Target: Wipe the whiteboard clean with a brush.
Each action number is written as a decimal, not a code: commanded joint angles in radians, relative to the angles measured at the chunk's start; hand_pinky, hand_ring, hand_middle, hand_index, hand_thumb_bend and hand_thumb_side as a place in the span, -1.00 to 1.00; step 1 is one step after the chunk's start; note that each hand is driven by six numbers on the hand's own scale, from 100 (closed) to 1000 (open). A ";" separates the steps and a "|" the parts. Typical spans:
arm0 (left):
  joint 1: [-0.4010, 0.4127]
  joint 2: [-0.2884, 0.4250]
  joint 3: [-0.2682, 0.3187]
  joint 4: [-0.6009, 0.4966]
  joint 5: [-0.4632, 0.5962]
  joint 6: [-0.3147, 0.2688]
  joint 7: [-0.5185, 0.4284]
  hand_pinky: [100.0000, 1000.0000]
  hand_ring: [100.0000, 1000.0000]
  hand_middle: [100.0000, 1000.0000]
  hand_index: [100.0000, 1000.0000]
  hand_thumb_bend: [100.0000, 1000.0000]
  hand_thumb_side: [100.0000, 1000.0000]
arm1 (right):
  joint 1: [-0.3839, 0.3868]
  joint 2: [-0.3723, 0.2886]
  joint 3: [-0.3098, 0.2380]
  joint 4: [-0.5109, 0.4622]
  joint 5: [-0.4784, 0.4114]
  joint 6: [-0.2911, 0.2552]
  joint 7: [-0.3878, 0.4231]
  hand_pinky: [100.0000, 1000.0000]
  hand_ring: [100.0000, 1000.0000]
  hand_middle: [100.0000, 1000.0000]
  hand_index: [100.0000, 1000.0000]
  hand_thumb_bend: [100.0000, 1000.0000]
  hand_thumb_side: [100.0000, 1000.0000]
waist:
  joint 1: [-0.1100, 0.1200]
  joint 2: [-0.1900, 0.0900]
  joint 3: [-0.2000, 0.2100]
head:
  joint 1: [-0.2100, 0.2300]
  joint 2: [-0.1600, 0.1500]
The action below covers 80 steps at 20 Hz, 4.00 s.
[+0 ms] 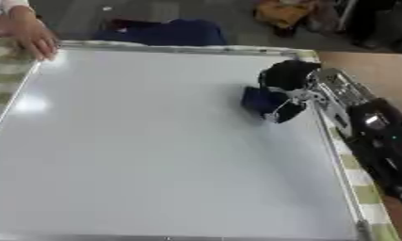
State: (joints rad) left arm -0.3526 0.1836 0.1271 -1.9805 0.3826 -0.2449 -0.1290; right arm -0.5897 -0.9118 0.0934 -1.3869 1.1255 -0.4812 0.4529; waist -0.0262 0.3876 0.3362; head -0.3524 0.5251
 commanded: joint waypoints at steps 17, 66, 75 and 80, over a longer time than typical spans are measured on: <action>0.000 0.004 0.001 -0.019 0.004 0.018 0.012 -0.08 0.12 0.05 -0.08 -1.00 1.00 | 0.083 0.022 0.099 -0.177 0.047 -0.074 0.010 -0.55 -0.28 -0.81 -0.26 -1.00 -0.34 | -0.004 -0.051 -0.011 | 0.017 0.030; -0.006 0.002 -0.002 -0.019 -0.010 0.006 -0.002 -0.09 0.12 0.04 -0.10 -1.00 1.00 | 0.036 0.013 0.030 -0.045 -0.074 0.022 0.024 -0.56 -0.38 -0.85 -0.28 -1.00 -0.29 | 0.010 -0.003 -0.001 | 0.005 -0.016; -0.009 0.001 -0.002 -0.019 -0.010 0.006 -0.006 -0.09 0.12 0.05 -0.10 -1.00 1.00 | 0.028 -0.005 0.001 0.039 -0.063 0.054 -0.057 -0.52 -0.40 -0.85 -0.27 -1.00 -0.28 | 0.007 0.004 0.005 | 0.001 -0.034; -0.008 0.002 -0.001 -0.019 -0.010 0.006 -0.008 -0.09 0.12 0.05 -0.10 -1.00 1.00 | 0.026 -0.010 -0.005 0.075 -0.028 0.051 -0.081 -0.51 -0.40 -0.84 -0.27 -1.00 -0.28 | 0.005 0.004 0.006 | 0.000 -0.035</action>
State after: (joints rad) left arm -0.3512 0.1754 0.1269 -1.9805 0.3772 -0.2377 -0.1322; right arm -0.5816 -0.8959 0.0756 -1.3687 1.0468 -0.4300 0.3696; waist -0.0265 0.3977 0.3414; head -0.3506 0.5004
